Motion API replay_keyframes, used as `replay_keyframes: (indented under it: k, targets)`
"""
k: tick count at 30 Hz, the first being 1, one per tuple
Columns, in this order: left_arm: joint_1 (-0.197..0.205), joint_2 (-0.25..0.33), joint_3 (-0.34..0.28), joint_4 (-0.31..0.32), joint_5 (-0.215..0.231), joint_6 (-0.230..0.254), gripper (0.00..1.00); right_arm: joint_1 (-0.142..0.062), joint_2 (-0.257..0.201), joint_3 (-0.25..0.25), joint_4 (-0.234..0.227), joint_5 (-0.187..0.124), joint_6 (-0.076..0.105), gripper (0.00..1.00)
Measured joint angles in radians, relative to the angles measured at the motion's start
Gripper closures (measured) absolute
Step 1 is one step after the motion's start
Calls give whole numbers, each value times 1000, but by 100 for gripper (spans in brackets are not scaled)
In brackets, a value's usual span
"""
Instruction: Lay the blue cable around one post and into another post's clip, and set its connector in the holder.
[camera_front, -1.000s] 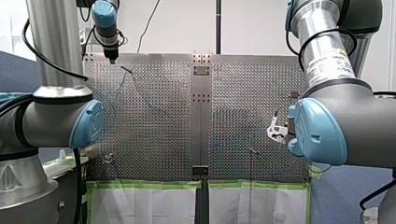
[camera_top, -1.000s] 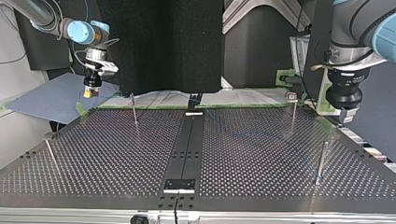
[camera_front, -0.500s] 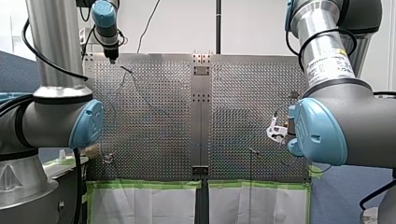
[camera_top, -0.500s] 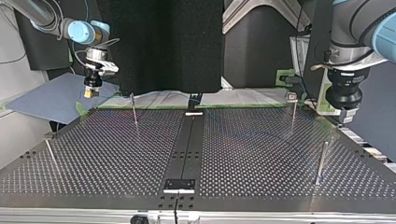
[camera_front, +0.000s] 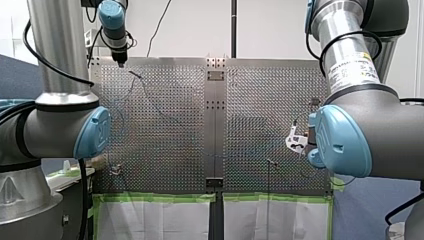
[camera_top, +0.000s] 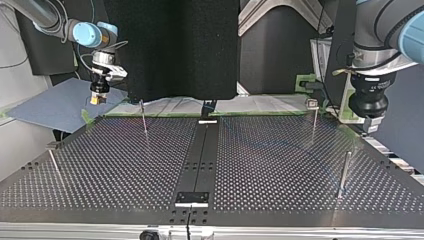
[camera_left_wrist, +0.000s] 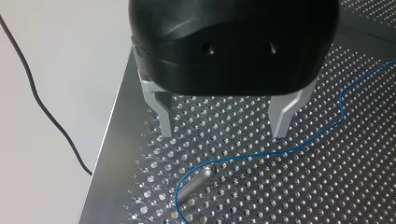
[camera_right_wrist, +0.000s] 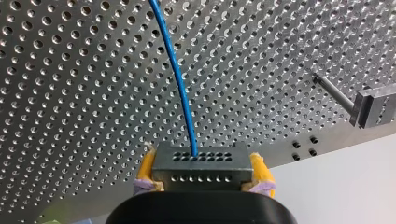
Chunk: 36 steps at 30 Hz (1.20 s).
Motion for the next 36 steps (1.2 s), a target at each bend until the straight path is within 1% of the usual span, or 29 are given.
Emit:
replay_keyframes:
  k: [14,18,22,25,33,36]
  targets:
    - [0,4,0,0,1,0,1,0,1,0,0,0,0,100]
    - [-3,12,0,1,12,-2,1,0,1,0,0,0,0,100]
    - [-7,25,-6,3,36,-3,1,0,2,0,0,0,0,100]
    - [-11,39,-21,11,59,0,1,0,2,1,2,-1,0,100]
    - [-24,105,-90,75,130,-3,1,2,2,1,10,0,-3,100]
    - [-32,121,-114,100,155,2,1,5,2,1,16,2,-4,100]
